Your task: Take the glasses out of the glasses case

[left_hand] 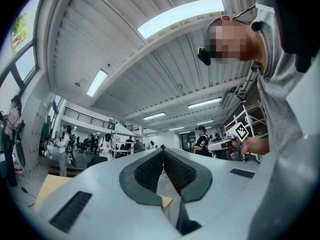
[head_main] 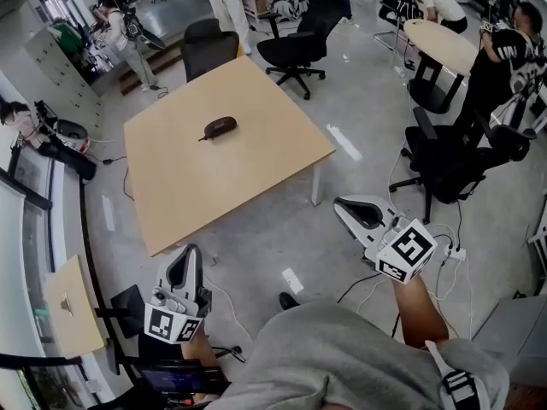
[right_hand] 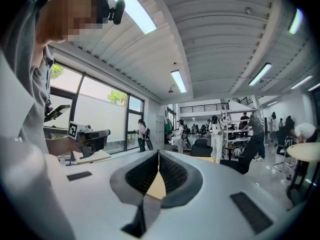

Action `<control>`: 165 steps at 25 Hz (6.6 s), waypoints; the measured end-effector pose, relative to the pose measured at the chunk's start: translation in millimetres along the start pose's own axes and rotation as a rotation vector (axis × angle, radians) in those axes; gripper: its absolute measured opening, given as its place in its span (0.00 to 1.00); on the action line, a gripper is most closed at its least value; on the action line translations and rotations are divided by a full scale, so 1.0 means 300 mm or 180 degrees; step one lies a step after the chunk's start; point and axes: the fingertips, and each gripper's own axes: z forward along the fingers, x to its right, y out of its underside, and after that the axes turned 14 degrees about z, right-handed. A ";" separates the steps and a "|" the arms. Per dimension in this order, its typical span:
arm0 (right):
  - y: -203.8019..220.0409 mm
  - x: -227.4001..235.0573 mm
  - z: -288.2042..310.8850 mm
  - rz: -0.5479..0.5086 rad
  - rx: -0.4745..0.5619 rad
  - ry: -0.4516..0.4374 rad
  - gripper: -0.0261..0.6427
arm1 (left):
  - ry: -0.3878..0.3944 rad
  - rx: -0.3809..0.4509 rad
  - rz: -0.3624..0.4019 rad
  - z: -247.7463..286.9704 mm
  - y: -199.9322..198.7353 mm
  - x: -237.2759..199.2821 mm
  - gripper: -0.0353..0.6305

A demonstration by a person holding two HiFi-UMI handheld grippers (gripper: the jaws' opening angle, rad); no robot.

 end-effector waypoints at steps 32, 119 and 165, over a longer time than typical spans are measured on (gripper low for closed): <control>-0.045 -0.026 0.551 -0.0055 -0.0095 -0.0113 0.05 | -0.0108 -0.0043 -0.0048 -0.025 0.178 -0.454 0.07; 0.228 1.116 2.184 0.0569 -0.1320 -0.0441 0.05 | 0.0700 -0.1974 -0.0243 1.347 1.972 -1.261 0.15; 1.038 0.998 2.473 -0.1410 -0.3679 -0.1736 0.14 | 0.1708 -0.2204 -0.0375 1.133 2.157 -0.982 0.36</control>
